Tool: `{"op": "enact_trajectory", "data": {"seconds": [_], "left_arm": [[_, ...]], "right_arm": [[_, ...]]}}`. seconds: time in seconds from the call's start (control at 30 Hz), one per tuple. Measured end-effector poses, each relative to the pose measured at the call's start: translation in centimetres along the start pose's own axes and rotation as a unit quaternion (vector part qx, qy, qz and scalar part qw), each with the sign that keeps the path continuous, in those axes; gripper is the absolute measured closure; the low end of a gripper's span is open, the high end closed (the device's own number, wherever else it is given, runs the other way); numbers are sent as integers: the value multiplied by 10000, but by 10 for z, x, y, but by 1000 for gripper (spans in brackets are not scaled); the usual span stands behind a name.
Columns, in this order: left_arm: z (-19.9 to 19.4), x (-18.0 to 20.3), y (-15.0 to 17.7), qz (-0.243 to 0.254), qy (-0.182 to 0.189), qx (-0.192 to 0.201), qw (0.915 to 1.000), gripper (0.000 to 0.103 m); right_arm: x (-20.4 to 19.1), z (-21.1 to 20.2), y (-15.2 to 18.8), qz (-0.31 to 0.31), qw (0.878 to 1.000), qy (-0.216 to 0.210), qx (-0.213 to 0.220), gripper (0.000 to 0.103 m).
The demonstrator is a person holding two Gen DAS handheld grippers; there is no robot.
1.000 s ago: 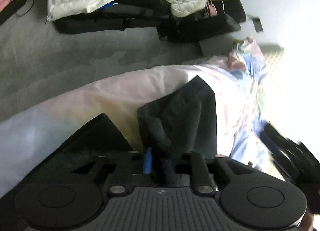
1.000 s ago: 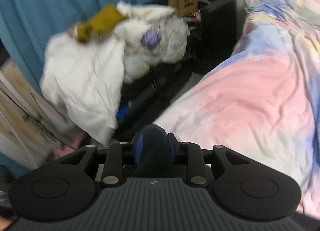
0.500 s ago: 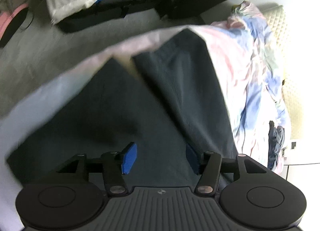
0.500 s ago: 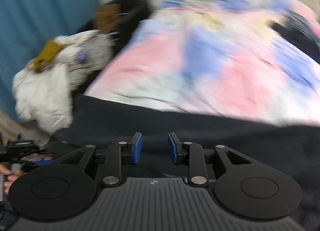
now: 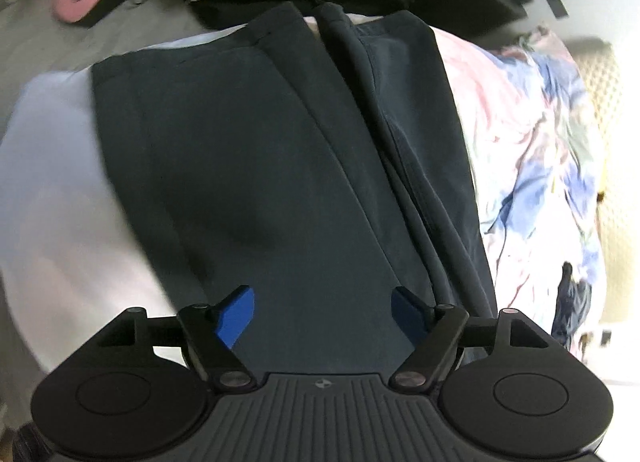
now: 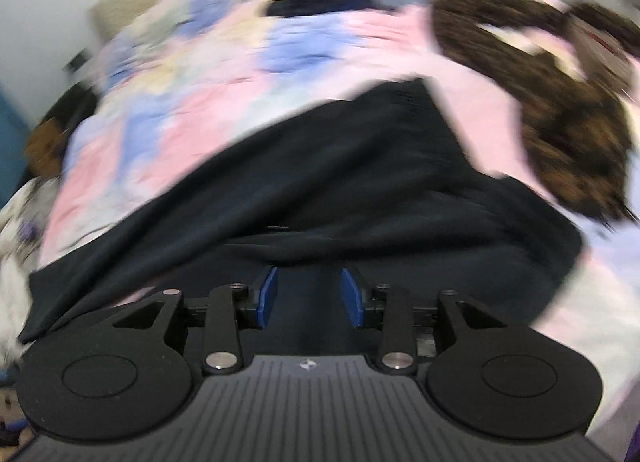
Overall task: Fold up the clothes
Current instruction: 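Open both tools and release the folded legs on the trousers, then grasp the elastic waistband with the right tool while the left tool grasps the fold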
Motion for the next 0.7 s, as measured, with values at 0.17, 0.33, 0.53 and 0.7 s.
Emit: {"op": "enact_trajectory", "data": {"seconds": [0.17,0.33,0.53,0.7], "left_arm": [[-21,-12,35,-513,-252,163,9982,23],[-44,-38,60,-1033,-445,262,9933,23],[-68,-60,71,-1647,-422,221,9852,23],[-84,-71,68,-1957,-301,381,9795,23]], "right_arm": [[123,-4,14,1605,9857,496,129,61],[191,2,24,2490,9668,476,322,45],[204,41,21,2684,9627,15,334,46],[193,53,5,3116,9487,-299,441,55]]}}
Point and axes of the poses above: each gripper's, at about its wrist camera, not at the fingertips, and z roughly the way its jaws point, x to its right, y to its underside, the point moved 8 cm from there along z, roughly the way its jaws point, and after that the axes turned 4 degrees about -y, right-handed, at the moved point
